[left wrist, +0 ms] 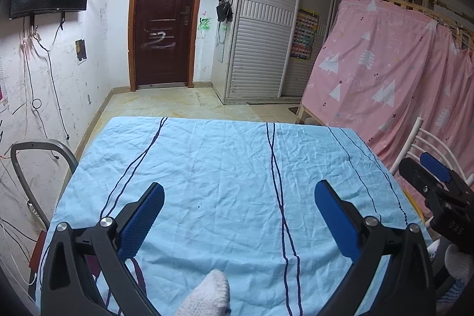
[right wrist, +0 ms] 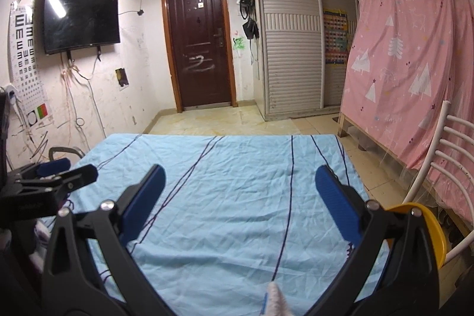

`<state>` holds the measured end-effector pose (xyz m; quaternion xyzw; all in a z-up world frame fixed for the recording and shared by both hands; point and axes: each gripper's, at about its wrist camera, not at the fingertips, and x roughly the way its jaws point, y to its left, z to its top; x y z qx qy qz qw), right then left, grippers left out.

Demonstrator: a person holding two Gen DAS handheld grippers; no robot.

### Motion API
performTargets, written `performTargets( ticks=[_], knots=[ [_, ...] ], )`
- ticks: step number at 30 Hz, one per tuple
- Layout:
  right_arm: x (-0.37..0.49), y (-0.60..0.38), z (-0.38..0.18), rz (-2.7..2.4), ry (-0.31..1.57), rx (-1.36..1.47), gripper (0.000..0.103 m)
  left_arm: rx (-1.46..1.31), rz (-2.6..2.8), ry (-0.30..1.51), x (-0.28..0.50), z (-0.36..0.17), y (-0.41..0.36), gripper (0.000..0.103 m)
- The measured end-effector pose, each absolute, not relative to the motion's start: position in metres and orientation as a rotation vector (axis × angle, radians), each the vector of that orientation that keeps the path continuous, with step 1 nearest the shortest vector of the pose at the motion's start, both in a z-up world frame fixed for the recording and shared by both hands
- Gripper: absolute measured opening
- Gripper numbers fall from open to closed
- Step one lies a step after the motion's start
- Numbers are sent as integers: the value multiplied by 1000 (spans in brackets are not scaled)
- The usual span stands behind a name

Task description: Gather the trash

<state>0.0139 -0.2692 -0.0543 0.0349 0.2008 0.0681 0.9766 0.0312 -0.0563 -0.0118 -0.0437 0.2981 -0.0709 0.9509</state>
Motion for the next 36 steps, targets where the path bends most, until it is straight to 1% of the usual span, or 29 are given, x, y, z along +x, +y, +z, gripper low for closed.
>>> performTargets(
  ticks=[36],
  knots=[
    [14, -266, -52, 139, 406, 63, 97, -97, -135, 621, 35, -16, -54, 92]
  ],
)
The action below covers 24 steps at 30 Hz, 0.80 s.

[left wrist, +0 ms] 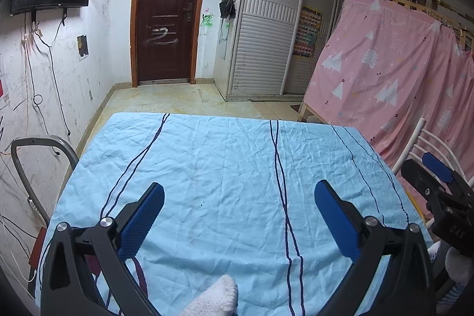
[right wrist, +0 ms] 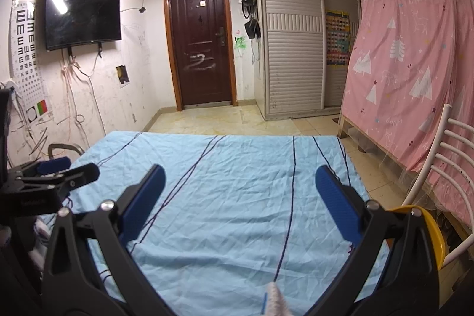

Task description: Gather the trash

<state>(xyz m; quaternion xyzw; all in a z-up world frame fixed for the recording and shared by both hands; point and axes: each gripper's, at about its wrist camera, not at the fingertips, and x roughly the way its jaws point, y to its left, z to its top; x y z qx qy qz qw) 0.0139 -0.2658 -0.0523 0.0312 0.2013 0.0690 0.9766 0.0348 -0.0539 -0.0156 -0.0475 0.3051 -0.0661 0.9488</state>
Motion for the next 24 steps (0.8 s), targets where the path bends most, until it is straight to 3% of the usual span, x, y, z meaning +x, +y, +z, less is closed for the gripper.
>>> performTargets(
  ticks=[24],
  knots=[
    [16, -269, -56, 140, 413, 57, 97, -96, -130, 636, 39, -20, -58, 92]
  ],
)
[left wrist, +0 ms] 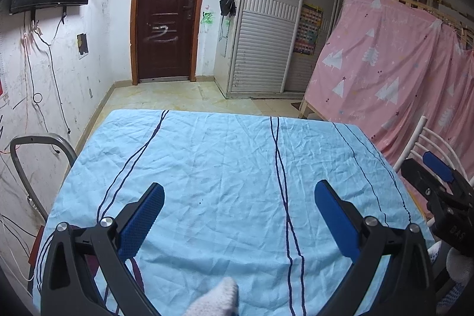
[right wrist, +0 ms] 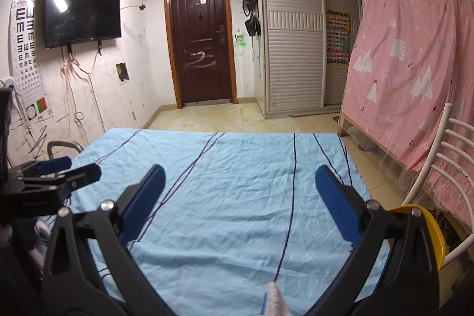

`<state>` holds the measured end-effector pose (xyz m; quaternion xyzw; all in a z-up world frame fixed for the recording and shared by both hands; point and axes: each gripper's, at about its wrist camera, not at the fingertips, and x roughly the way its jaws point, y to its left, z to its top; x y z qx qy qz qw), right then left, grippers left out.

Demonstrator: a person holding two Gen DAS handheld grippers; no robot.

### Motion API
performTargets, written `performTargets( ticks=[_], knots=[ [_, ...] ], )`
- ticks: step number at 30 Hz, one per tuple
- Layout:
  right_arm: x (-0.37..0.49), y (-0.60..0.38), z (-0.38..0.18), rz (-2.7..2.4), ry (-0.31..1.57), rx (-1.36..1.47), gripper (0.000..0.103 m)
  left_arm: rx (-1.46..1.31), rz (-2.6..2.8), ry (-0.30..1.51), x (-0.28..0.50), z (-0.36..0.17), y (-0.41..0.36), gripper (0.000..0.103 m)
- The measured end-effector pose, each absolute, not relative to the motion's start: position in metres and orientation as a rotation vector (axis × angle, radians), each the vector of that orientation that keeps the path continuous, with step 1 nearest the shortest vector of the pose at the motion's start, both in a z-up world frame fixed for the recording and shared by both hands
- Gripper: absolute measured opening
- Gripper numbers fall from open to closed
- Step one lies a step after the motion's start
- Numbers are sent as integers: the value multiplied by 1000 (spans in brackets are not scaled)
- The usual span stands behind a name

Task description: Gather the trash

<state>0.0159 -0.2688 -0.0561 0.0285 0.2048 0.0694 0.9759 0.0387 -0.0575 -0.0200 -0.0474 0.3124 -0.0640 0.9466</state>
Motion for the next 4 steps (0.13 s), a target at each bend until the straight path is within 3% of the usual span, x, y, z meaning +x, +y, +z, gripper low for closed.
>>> performTargets(
  ticks=[4],
  knots=[
    [16, -269, -56, 141, 414, 57, 97, -101, -125, 643, 41, -22, -56, 92]
  ],
)
